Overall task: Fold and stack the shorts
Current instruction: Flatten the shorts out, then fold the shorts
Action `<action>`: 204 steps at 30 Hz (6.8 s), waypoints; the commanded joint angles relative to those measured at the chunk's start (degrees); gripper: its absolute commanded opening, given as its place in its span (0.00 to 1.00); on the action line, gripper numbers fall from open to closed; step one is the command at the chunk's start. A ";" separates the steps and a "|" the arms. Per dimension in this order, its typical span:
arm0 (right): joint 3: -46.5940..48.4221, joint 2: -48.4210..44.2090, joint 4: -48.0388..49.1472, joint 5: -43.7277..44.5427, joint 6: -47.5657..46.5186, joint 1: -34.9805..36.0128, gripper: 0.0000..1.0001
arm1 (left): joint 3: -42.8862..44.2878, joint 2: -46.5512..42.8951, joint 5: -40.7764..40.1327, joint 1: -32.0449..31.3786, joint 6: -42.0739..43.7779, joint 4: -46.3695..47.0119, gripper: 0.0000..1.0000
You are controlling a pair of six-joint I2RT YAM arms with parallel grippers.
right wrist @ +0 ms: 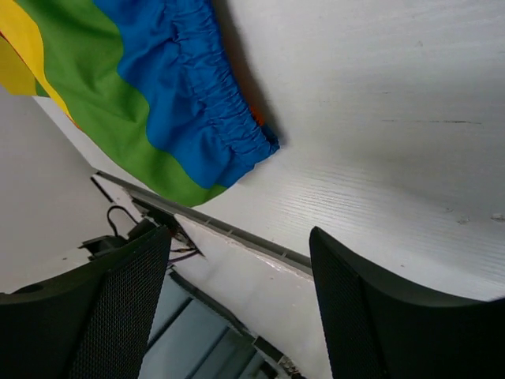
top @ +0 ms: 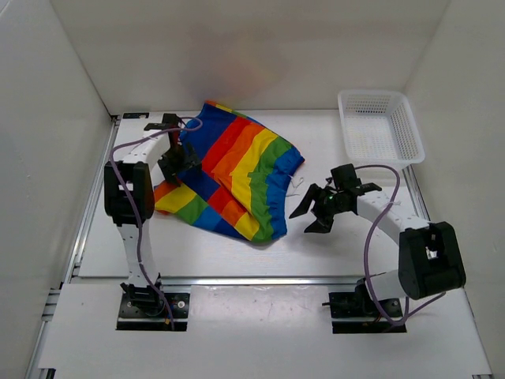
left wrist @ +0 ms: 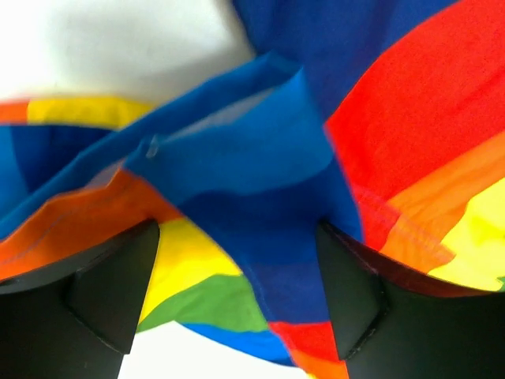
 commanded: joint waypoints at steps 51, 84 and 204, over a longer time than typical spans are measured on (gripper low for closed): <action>42.39 11.50 -7.26 17.11 -10.70 -1.42 0.00 | 11.62 -28.54 -0.21 -0.19 -2.21 -5.69 0.10; 4.20 9.10 1.61 3.94 -6.67 -5.89 0.67 | -53.41 -35.62 3.48 2.97 -20.33 6.46 0.68; -1.77 2.35 -1.37 14.14 -6.58 -5.98 0.49 | -48.75 -33.25 -3.73 3.59 -19.45 5.76 0.10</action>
